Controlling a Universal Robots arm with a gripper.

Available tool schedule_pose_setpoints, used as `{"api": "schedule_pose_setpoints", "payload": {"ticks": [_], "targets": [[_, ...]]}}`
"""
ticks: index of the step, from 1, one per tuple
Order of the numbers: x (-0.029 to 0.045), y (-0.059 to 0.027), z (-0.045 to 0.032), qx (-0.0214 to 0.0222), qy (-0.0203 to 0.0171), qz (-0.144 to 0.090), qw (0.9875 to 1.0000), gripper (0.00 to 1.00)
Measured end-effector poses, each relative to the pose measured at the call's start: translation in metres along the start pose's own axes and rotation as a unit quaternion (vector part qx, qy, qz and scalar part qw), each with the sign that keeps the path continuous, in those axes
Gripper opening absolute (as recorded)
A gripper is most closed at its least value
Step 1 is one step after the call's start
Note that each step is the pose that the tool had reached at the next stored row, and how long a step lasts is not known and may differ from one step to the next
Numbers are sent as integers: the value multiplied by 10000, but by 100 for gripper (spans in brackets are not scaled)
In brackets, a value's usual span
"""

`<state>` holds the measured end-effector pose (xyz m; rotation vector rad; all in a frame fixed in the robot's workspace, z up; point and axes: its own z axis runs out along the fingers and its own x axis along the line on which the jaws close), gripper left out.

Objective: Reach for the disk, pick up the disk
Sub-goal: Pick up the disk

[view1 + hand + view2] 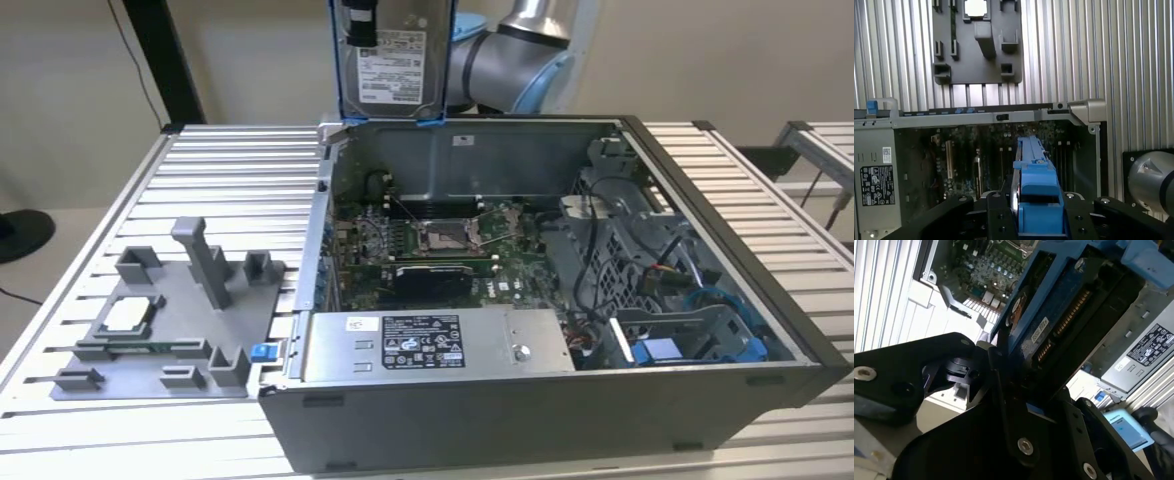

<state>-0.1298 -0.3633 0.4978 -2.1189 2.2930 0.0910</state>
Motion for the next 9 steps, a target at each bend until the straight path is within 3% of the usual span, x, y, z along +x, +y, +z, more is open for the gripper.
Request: {"api": "schedule_pose_setpoints", "payload": {"ticks": [9], "targets": [[-21,-282,-7,-7,0,1,10000,0]]}}
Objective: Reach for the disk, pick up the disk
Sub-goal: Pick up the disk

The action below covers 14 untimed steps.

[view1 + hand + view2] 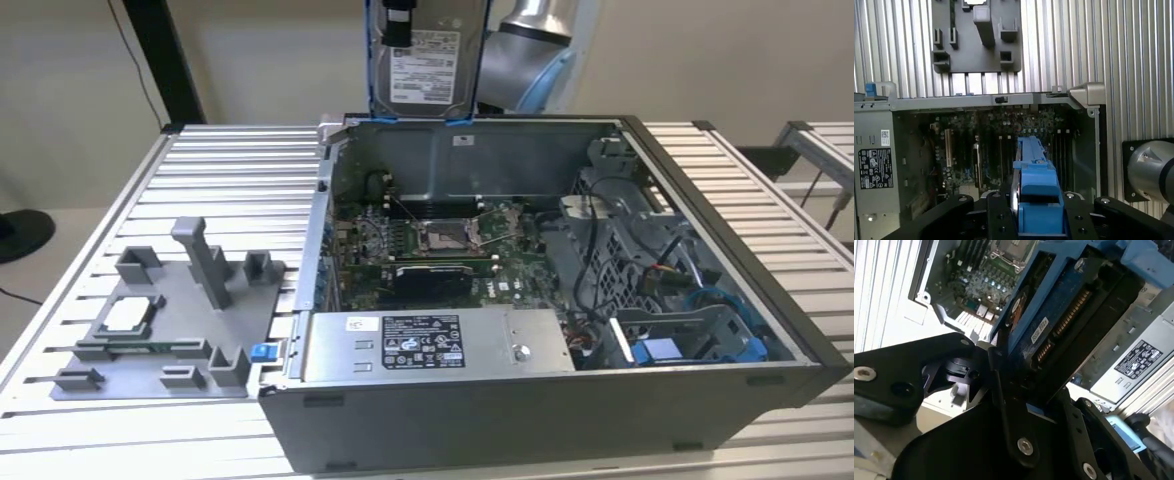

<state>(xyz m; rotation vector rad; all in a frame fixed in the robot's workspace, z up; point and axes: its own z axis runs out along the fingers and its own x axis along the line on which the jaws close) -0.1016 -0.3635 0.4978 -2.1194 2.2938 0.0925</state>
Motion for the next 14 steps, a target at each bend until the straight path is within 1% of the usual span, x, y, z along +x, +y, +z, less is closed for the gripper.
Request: {"api": "schedule_pose_setpoints", "payload": {"ticks": [14], "targets": [[-33,-444,-13,-11,1,1,10000,0]]}}
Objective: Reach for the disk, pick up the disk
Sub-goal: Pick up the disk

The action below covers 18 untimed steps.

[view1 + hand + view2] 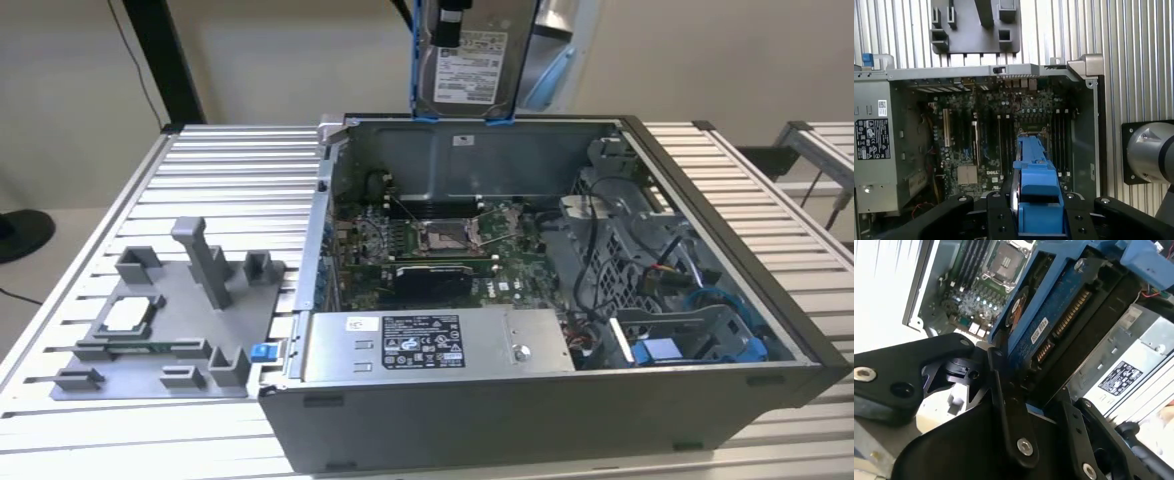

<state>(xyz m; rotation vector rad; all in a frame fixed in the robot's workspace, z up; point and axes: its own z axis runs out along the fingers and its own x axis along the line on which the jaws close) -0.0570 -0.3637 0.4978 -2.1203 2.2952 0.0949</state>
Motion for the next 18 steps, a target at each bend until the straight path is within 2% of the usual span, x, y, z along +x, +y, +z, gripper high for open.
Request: {"api": "schedule_pose_setpoints", "payload": {"ticks": [18], "targets": [[-39,-515,-15,-10,0,1,10000,0]]}}
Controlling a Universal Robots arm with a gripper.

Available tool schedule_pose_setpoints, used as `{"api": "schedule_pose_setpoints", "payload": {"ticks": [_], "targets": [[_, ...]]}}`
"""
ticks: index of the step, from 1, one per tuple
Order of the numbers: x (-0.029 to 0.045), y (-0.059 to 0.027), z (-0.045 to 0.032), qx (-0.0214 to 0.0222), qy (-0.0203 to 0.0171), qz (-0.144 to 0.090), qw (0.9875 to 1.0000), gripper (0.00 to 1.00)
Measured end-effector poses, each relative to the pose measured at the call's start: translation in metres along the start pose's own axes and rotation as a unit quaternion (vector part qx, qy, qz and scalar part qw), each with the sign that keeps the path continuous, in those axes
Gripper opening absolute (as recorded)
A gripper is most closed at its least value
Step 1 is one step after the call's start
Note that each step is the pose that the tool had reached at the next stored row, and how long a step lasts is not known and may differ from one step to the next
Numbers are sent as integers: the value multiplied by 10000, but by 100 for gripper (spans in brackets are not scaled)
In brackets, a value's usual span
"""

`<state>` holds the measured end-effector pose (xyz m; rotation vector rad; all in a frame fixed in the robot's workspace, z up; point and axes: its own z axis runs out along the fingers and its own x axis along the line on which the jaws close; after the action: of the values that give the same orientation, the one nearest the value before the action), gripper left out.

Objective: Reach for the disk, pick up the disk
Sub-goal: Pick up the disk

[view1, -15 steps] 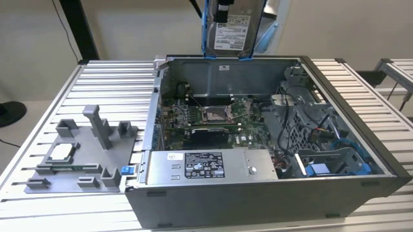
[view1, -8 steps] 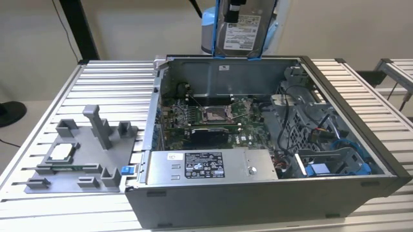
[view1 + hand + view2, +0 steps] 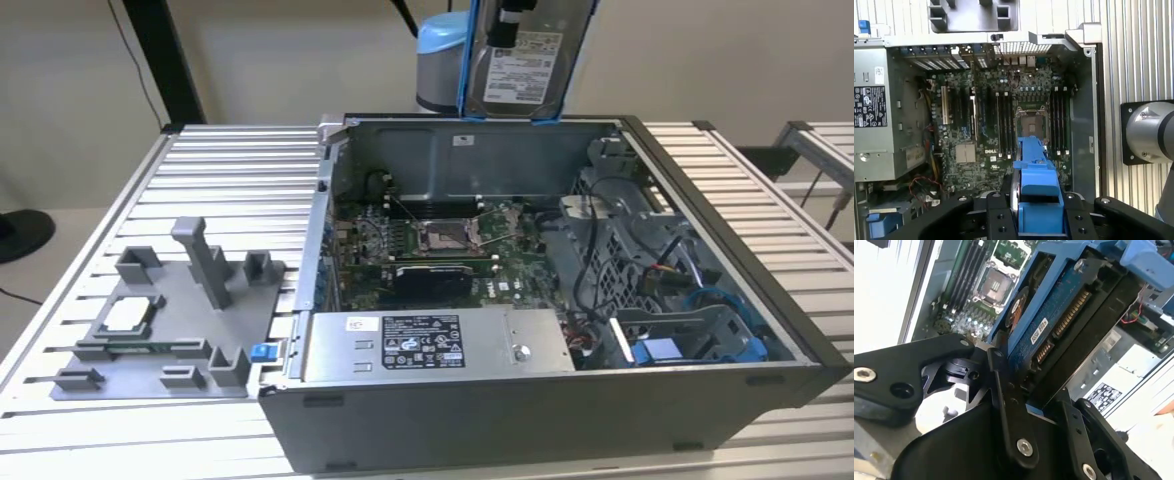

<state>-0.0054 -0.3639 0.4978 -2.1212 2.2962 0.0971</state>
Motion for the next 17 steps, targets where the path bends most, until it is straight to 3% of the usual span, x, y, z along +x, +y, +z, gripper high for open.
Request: {"api": "schedule_pose_setpoints", "payload": {"ticks": [17], "targets": [[-37,-498,-17,-10,2,0,10000,0]]}}
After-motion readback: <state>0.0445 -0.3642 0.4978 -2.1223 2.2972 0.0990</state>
